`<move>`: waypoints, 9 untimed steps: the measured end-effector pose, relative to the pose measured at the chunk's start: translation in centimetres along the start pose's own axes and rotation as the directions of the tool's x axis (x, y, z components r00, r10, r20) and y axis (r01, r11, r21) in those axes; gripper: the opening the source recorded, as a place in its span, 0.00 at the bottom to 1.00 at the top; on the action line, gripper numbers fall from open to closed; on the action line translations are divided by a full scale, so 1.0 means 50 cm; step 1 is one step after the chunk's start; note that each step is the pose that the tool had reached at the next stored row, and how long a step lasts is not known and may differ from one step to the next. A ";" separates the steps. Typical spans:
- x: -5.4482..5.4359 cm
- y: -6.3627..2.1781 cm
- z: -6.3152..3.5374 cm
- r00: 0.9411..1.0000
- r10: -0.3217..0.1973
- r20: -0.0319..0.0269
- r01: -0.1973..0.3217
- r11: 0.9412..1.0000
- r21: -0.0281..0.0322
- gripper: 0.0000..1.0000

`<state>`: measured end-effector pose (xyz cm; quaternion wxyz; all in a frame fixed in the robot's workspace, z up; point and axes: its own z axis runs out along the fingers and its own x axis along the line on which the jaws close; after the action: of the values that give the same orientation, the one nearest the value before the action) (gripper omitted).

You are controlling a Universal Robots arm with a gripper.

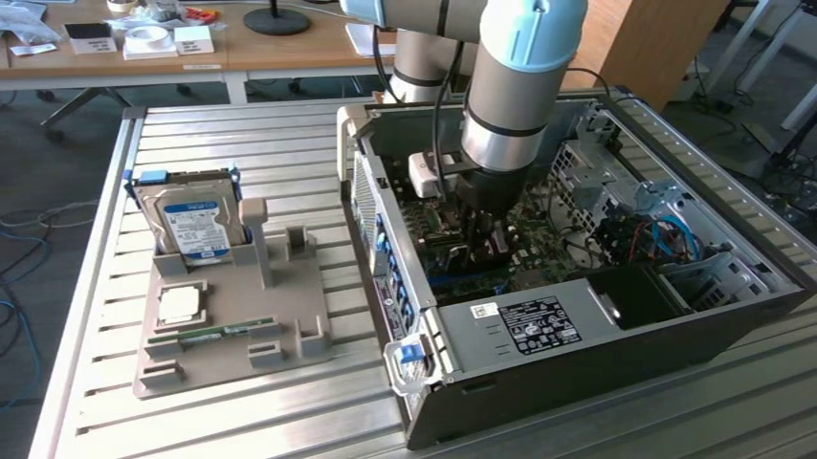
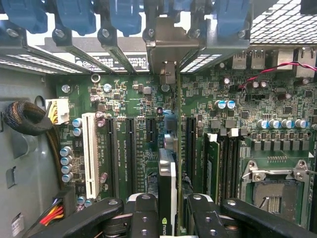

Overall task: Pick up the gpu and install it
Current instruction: 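Insert the gpu into the slot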

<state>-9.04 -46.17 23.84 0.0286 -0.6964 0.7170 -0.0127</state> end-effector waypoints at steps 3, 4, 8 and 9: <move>0.000 0.000 0.002 1.000 0.000 0.000 0.000 1.000 0.000 0.27; 0.000 0.000 0.002 1.000 0.000 0.000 0.000 1.000 0.000 0.27; 0.000 0.001 0.003 1.000 0.000 0.000 0.000 1.000 0.000 0.27; 0.000 0.001 0.003 1.000 0.000 0.000 0.000 1.000 0.000 0.27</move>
<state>-9.09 -46.18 23.68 0.0288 -0.6964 0.7170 -0.0126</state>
